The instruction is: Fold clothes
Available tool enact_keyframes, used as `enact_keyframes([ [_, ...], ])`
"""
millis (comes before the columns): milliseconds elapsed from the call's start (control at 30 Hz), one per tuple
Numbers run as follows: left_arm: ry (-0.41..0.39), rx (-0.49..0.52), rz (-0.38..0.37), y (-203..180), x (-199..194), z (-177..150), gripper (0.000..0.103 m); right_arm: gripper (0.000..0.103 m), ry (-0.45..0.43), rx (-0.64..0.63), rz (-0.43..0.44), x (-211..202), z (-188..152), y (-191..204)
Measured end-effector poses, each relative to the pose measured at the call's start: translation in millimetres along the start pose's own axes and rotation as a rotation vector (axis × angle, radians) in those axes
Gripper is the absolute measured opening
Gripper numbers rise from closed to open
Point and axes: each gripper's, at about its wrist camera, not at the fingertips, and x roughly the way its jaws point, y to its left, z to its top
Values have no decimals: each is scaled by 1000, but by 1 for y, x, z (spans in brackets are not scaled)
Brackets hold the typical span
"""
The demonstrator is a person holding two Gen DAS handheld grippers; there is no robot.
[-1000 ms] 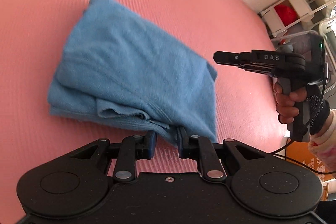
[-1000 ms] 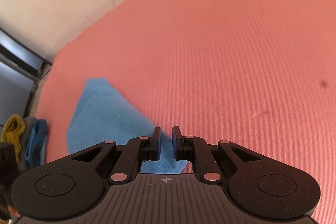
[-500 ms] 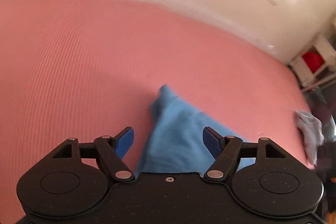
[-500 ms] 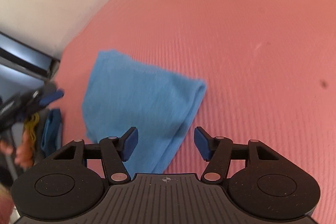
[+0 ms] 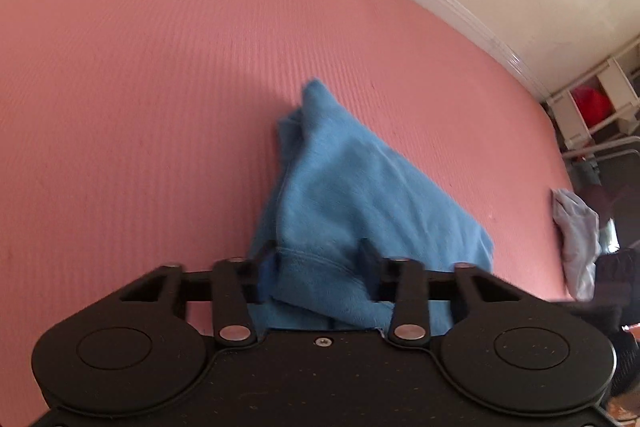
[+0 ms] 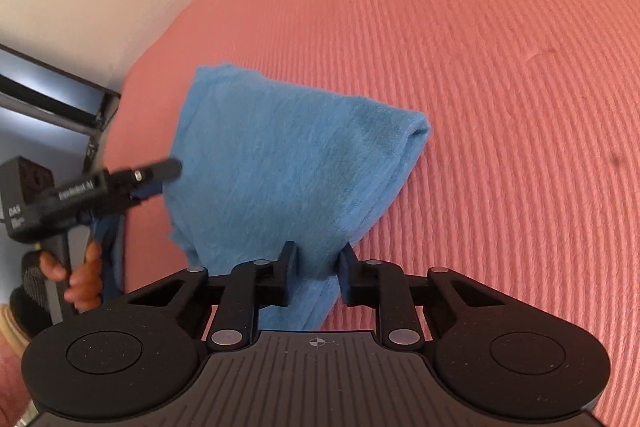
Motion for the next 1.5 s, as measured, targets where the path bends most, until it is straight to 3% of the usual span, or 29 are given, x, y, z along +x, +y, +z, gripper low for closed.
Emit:
enact_keyframes([
  [67,41,-8,-53,-4,2,-7,13,15,-19,-17,-24,-3,4,-3],
  [133,91,-6,-108,-11,5,-15,13,14,-55,-32,-54,-8,10,-6],
  [233,153,63,-134,-33,11,-30,13,14,-101,-14,-82,-17,24,-19],
  [467,141,30,-135,-29,3,-25,14,15,-114,-13,-59,-21,32,-32],
  [533,123,42,-125,-28,-4,-22,18,15,-117,-36,-49,-22,32,-30],
  [633,57,62,-68,-16,-32,-30,42,21,-127,-36,-21,-15,41,-26],
  [700,-52,70,-1,-18,-42,-28,84,45,-137,-34,-7,-13,45,-25],
  [767,-94,70,26,-15,-44,-29,98,58,-148,-59,1,-12,44,-25],
  [867,-68,50,17,-14,-33,-31,98,69,-147,-92,-7,-8,45,-25],
  [1100,-12,2,25,-17,-2,-31,96,71,-150,-113,-14,3,46,-25],
  [1267,-27,-19,32,-23,9,-37,96,72,-154,-136,10,10,46,-21],
  [1467,-3,-53,-56,-22,13,-41,93,71,-114,-130,95,13,41,-25],
  [1500,1,-54,-66,-22,14,-41,88,71,-104,-116,114,14,41,-26],
])
